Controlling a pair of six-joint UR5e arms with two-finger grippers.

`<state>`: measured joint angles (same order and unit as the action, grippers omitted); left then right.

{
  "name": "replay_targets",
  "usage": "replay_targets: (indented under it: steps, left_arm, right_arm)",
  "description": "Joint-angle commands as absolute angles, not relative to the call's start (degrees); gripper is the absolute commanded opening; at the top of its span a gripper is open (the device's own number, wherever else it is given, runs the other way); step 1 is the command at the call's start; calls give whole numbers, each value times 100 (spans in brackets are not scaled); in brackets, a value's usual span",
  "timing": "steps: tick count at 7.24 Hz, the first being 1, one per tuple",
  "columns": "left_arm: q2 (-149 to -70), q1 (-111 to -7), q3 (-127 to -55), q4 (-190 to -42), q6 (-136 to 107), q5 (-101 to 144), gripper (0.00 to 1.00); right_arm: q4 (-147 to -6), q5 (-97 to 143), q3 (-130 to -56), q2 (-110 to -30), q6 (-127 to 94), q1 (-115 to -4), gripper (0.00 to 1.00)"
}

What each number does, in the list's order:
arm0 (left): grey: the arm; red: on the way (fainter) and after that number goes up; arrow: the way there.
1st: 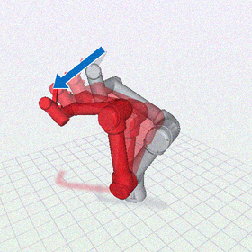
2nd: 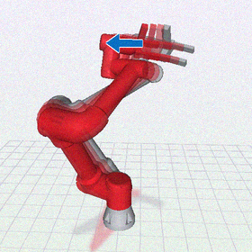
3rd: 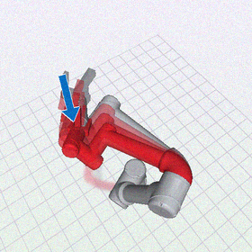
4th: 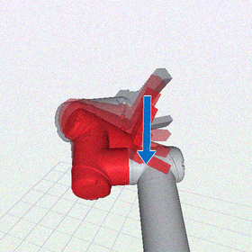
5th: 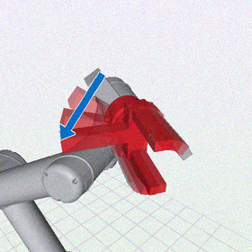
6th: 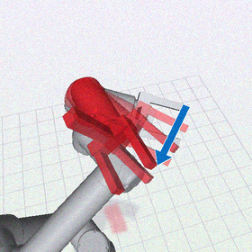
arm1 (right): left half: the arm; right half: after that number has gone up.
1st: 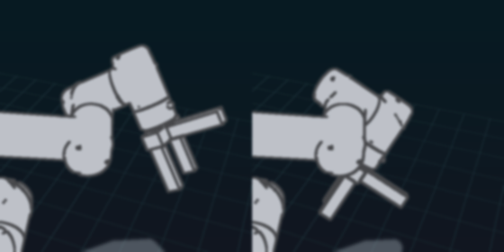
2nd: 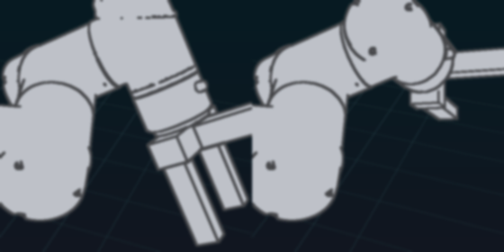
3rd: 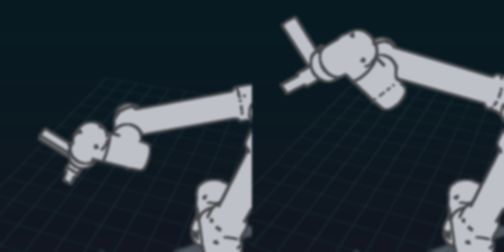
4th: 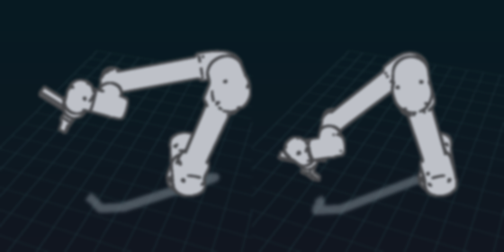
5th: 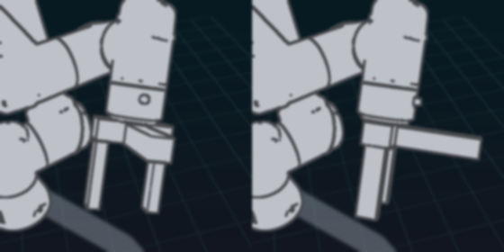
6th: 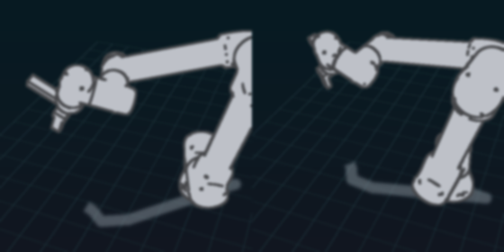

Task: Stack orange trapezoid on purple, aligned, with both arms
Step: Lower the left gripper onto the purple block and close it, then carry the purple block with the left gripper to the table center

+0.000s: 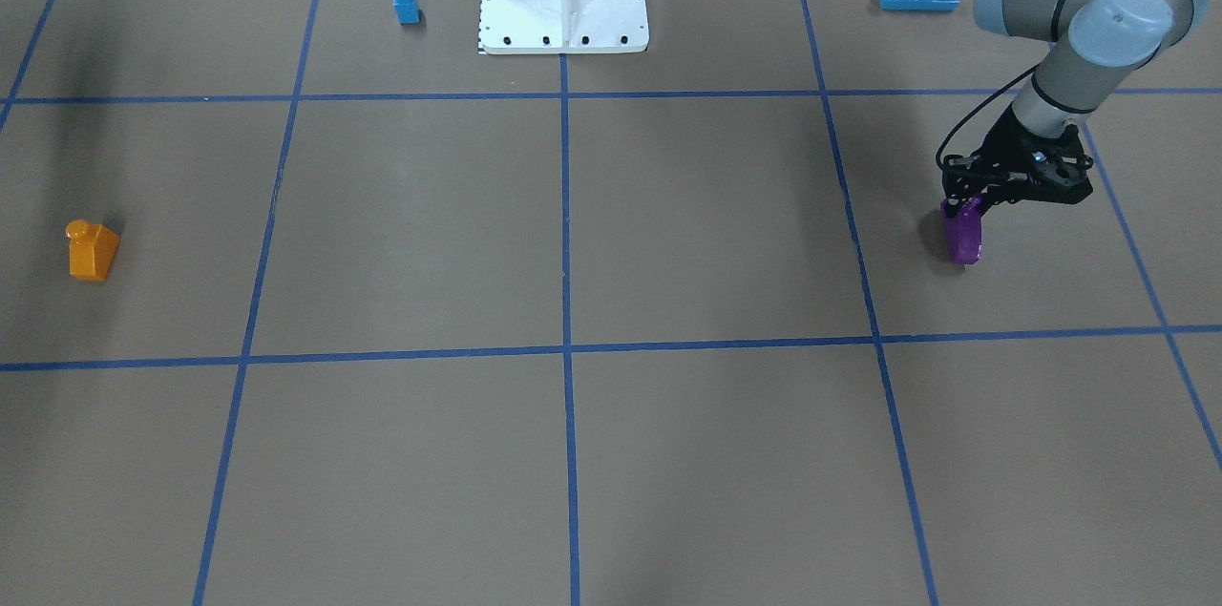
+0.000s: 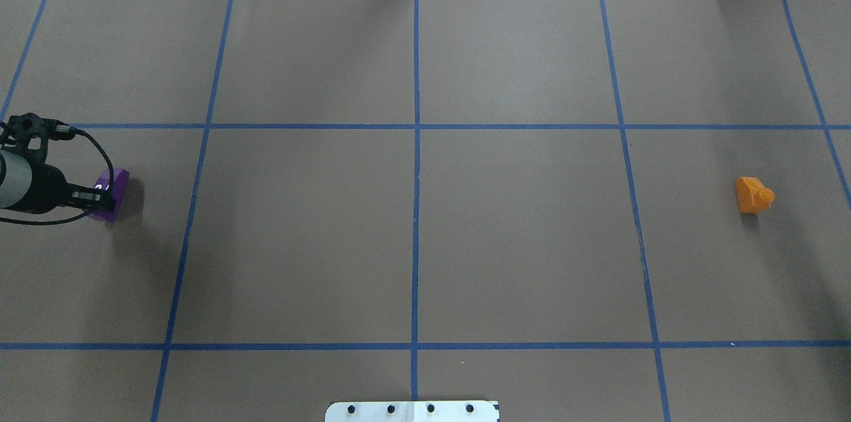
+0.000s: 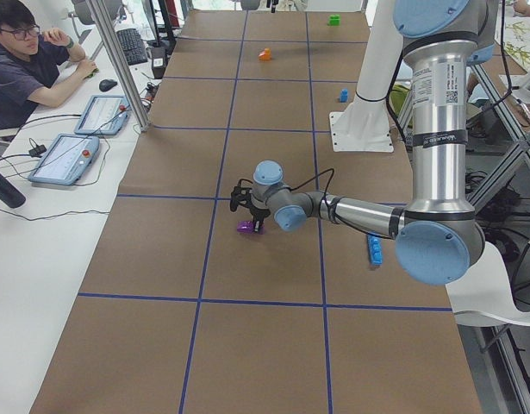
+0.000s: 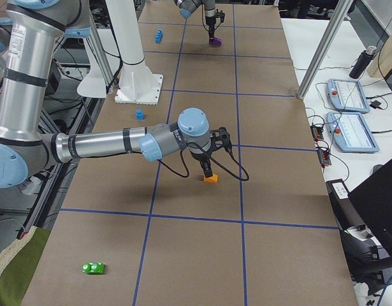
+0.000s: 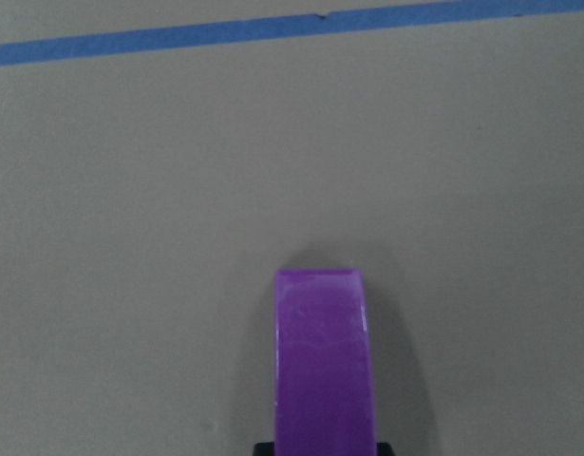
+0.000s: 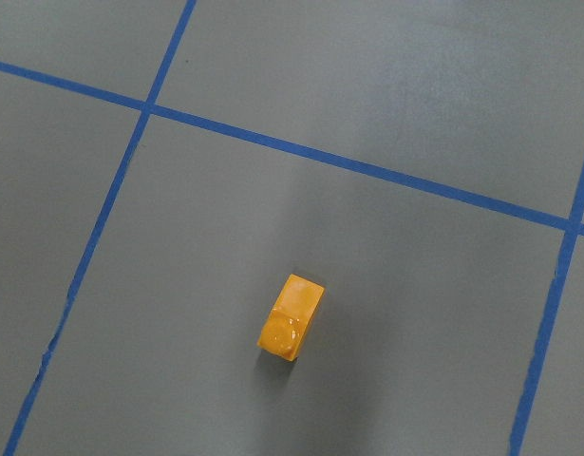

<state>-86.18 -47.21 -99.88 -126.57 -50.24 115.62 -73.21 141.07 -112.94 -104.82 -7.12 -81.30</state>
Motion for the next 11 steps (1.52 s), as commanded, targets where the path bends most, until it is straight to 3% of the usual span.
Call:
replay_targets:
  steps: [1,6,9,11]
  left_arm:
    - [-9347,-4729,-10763,-10916,-5045,11558,0]
    - [-12449,-3256,-10558,-8131,-6227,10881,0]
    - [-13927,-2603,-8962,-8269,-6793,10398,0]
    - [-14141,-2523,-8466,-8751,-6942,10397,0]
  right_arm:
    - [-7321,14106,-11294,-10485,-712,-8130,100]
    - [-7321,14106,-11294,-10503,-712,-8130,100]
    - [-7321,14106,-11268,-10512,-712,-8130,100]
    - [-7313,14106,-11268,-10521,-721,-8130,100]
